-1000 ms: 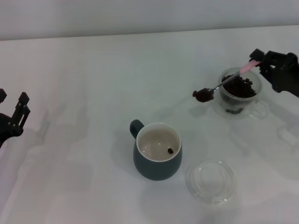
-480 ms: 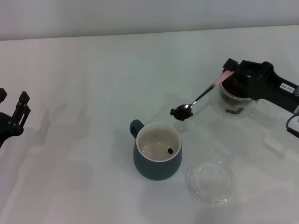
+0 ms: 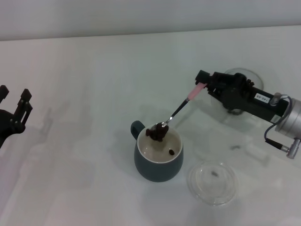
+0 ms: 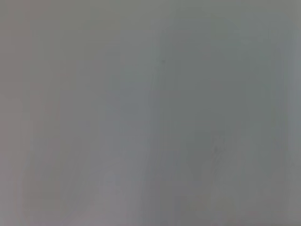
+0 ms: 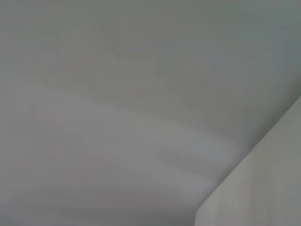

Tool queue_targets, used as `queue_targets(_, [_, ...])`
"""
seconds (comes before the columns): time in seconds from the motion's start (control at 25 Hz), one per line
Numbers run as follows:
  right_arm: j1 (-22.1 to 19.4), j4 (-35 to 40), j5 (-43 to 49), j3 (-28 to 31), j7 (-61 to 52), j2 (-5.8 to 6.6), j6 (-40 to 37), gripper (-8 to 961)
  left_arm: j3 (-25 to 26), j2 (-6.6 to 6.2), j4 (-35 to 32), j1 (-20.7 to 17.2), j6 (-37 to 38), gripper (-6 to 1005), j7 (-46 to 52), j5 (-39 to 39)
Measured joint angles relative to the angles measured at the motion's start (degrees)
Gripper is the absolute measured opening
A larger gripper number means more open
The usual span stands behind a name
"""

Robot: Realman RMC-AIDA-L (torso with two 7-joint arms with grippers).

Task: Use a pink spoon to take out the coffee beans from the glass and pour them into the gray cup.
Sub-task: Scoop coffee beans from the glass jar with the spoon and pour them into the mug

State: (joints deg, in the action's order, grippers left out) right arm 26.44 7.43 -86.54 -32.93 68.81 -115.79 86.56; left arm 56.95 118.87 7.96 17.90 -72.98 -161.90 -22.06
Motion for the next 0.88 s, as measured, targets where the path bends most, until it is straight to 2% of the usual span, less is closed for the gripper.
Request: queue_targets(0.88, [1.1, 2.23, -0.01, -2.88, 11.76, 0.26, -0.72, 183, 0.0, 0.05, -0.87, -0.02, 0.04, 549, 0.0, 0.0])
